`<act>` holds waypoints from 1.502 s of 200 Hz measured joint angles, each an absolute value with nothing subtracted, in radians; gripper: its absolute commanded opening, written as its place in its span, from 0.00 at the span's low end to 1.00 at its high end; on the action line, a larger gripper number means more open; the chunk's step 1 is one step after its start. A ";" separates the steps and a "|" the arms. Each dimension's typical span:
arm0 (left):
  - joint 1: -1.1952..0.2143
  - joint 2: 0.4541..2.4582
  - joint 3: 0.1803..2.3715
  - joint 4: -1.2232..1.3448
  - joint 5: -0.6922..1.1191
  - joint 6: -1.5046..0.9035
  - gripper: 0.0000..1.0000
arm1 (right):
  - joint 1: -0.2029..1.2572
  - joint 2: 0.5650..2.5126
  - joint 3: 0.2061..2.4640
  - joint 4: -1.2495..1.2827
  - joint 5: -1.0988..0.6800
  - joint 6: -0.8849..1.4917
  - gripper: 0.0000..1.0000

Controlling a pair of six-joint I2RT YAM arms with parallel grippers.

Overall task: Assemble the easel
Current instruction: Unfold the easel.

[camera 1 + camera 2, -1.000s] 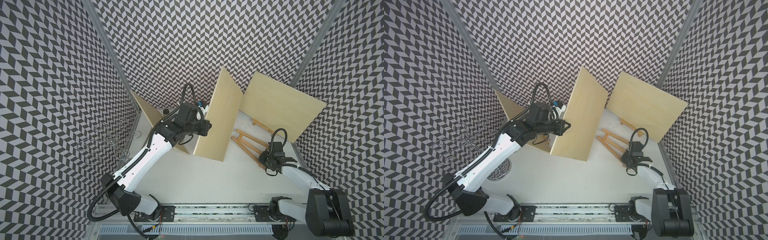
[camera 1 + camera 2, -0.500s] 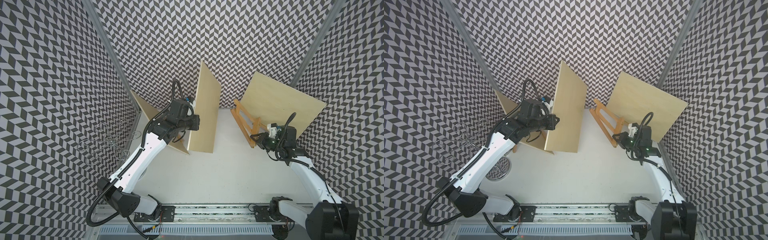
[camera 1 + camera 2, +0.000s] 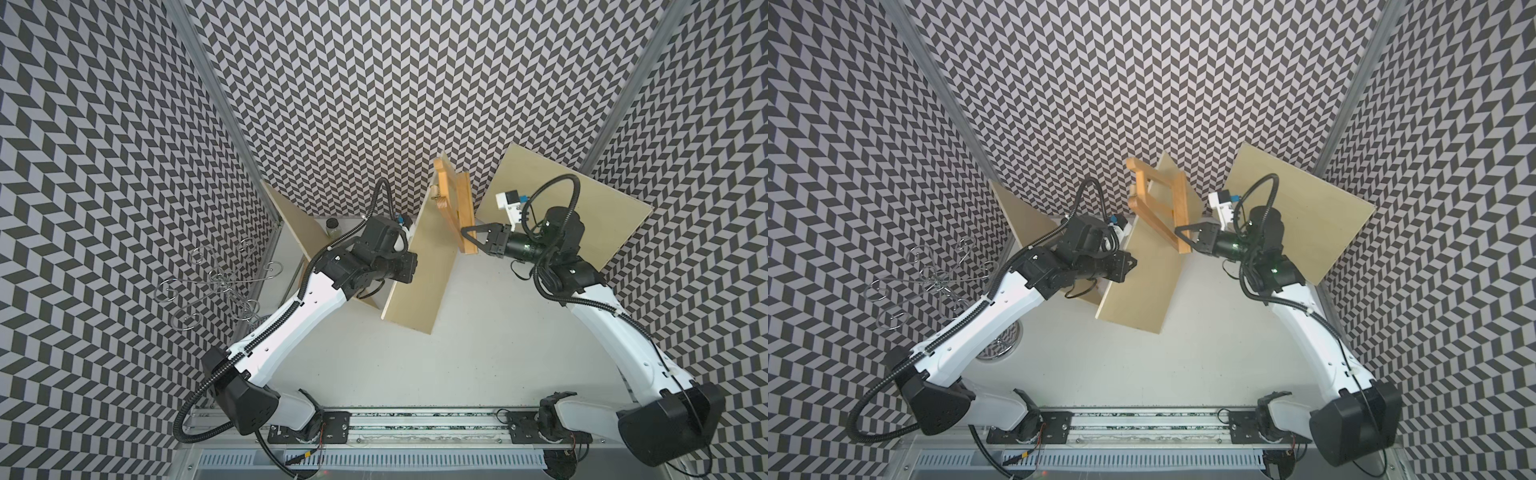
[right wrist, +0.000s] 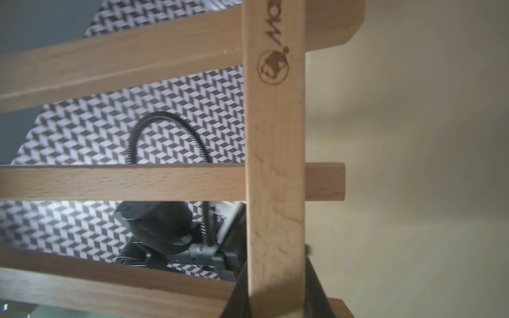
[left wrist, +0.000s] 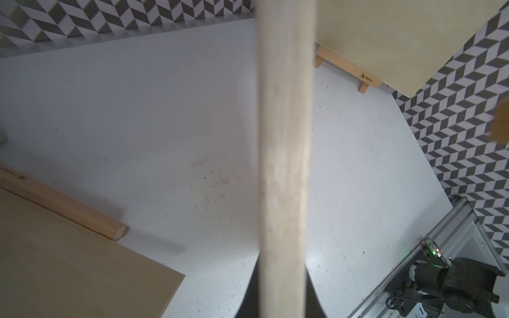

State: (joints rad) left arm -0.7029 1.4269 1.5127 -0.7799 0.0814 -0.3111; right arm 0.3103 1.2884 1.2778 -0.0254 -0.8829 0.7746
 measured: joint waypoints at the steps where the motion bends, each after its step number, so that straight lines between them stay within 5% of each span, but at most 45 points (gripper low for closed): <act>1: -0.704 1.427 1.510 -0.780 0.081 -0.311 0.00 | 0.313 1.291 1.282 -0.023 -0.883 0.774 0.05; 52: -0.723 1.427 1.485 -0.753 0.094 -0.340 0.00 | 0.396 1.467 1.481 0.019 -0.850 0.741 0.04; 183: -0.716 1.427 1.473 -0.743 0.082 -0.390 0.00 | 0.437 1.605 1.548 -0.067 -0.729 0.669 0.03; 300: -0.736 1.427 1.473 -0.722 0.106 -0.336 0.00 | 0.279 1.427 1.372 -0.143 -0.750 0.619 0.03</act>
